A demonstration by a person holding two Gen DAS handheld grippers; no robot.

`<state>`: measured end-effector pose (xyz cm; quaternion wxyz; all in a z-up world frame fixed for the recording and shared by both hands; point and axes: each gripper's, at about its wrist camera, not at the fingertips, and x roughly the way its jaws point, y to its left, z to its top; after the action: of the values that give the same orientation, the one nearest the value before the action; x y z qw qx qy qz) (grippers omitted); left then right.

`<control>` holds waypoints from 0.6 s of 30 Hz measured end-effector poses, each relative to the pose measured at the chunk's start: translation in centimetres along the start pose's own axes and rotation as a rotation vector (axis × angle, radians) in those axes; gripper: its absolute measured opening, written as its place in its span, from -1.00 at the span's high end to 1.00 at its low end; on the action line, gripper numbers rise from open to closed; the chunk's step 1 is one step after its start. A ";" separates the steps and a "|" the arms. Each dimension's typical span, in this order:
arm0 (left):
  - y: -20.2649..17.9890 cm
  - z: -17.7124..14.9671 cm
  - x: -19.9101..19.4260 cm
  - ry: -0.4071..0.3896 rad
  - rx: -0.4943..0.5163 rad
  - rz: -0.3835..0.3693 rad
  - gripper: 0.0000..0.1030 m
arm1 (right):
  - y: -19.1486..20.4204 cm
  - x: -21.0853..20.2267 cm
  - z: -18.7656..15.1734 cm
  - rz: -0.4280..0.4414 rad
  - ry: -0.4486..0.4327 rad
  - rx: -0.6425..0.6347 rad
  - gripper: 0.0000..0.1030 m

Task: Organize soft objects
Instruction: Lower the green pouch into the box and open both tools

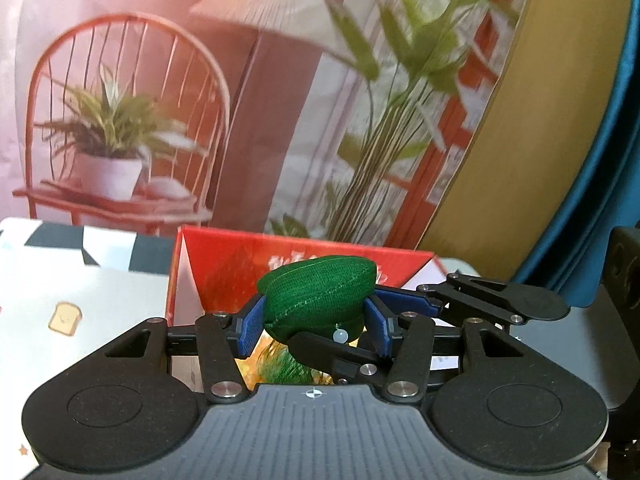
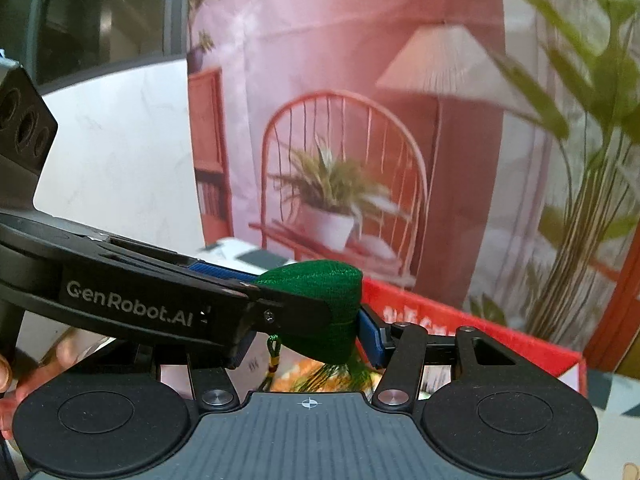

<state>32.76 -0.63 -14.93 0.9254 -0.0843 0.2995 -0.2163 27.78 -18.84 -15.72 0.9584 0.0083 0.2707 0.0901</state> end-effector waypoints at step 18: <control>-0.1 -0.4 -1.0 -0.013 0.086 0.126 -0.24 | -2.2 0.6 -2.4 -0.232 0.180 0.072 -0.47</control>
<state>31.73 -0.24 -14.70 0.9419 -0.0268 0.2886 -0.1696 27.34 -21.00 -18.24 0.9333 0.0031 0.3578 -0.0307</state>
